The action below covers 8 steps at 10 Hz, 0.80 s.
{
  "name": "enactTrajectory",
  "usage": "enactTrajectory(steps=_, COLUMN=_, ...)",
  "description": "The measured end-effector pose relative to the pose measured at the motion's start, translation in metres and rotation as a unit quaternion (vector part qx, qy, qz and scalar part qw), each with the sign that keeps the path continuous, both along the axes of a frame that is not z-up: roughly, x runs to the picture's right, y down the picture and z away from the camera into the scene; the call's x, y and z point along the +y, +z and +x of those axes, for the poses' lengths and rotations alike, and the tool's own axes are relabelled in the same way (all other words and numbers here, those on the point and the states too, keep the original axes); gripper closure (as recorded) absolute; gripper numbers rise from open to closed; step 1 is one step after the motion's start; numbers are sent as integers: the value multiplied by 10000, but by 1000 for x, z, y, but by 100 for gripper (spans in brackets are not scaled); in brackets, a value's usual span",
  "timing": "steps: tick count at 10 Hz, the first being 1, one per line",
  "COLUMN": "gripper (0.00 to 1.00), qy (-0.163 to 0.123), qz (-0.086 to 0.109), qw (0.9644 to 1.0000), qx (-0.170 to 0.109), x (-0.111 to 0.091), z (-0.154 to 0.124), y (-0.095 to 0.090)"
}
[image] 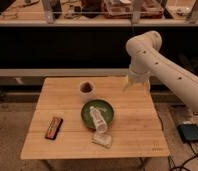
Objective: Move the arm in a circular motion
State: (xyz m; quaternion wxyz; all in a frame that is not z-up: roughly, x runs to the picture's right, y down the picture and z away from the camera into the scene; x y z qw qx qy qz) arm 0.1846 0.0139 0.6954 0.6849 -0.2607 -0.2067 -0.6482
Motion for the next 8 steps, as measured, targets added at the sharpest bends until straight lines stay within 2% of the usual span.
enactTrajectory(steps=1, gripper=30, qy=-16, qz=-191, qw=9993, qx=-313, x=20, z=-31, y=-16)
enactTrajectory(steps=2, gripper=30, qy=-80, qz=-363, qw=9961, qx=-804, x=37, z=-74, y=-23)
enactTrajectory(steps=3, gripper=30, qy=-149, qz=-436, qw=9915, qx=-1218, x=45, z=-111, y=-25)
enactTrajectory(steps=4, gripper=30, qy=-272, qz=-460, qw=9838, qx=-1710, x=49, z=-153, y=-25)
enactTrajectory(steps=5, gripper=30, qy=-452, qz=-402, qw=9698, qx=-2362, x=47, z=-208, y=-19)
enactTrajectory(steps=6, gripper=30, qy=-602, qz=-270, qw=9575, qx=-2807, x=39, z=-249, y=-7)
enactTrajectory(steps=7, gripper=30, qy=-701, qz=-141, qw=9498, qx=-3047, x=30, z=-273, y=6)
enactTrajectory(steps=8, gripper=30, qy=-865, qz=158, qw=9413, qx=-3260, x=5, z=-297, y=37)
